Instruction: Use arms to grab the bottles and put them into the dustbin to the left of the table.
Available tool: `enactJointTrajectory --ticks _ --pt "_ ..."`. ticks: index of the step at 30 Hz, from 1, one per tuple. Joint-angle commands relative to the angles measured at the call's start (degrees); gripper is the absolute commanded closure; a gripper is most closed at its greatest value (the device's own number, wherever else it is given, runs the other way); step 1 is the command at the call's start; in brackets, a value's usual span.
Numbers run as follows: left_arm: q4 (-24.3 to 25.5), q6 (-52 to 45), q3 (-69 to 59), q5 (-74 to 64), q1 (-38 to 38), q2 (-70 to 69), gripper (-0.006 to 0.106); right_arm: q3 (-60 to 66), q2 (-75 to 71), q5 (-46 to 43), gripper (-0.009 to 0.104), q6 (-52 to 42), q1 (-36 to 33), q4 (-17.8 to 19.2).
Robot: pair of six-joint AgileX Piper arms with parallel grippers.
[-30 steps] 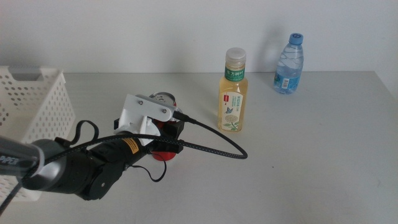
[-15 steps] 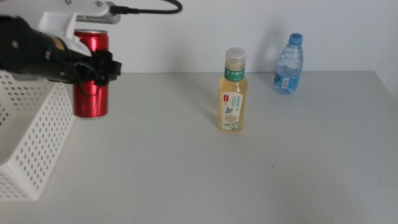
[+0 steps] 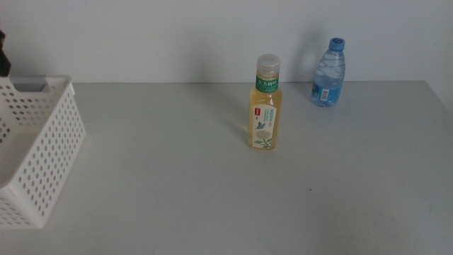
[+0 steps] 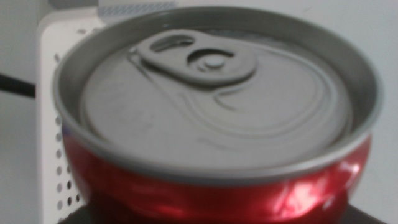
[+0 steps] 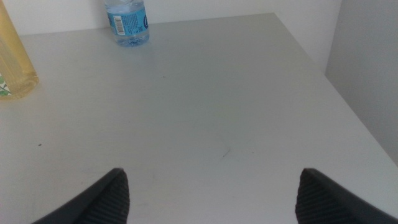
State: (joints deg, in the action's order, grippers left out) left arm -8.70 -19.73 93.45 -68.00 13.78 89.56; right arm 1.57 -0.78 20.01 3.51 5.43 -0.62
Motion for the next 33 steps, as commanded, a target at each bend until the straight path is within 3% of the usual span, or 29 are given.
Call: enactJointTrajectory --ticks 1,6,18,25,29,33 --pt "-0.82 -1.26 2.71 0.73 2.20 0.14 0.102 -0.46 -1.22 -3.03 0.001 -0.28 -0.04 0.62" --pt "0.01 -3.07 2.71 0.26 4.06 4.58 0.102 -0.46 -1.22 -3.03 0.001 -0.28 -0.04 0.62" --pt "7.70 -3.11 2.71 1.39 4.06 14.55 0.102 -0.46 -1.22 -3.03 0.001 -0.28 -0.04 0.62" --pt "7.93 -2.99 2.71 1.70 4.06 19.61 0.101 -0.46 -1.22 -3.03 0.001 -0.28 -0.04 0.62" --pt "7.93 -2.32 2.71 2.53 4.06 22.05 0.095 -0.46 -1.22 -3.03 0.001 -0.28 -0.04 0.62" --pt "7.93 -2.19 2.71 3.56 3.96 23.52 0.080 -0.46 -1.22 -3.03 0.001 -0.28 -0.04 0.62"
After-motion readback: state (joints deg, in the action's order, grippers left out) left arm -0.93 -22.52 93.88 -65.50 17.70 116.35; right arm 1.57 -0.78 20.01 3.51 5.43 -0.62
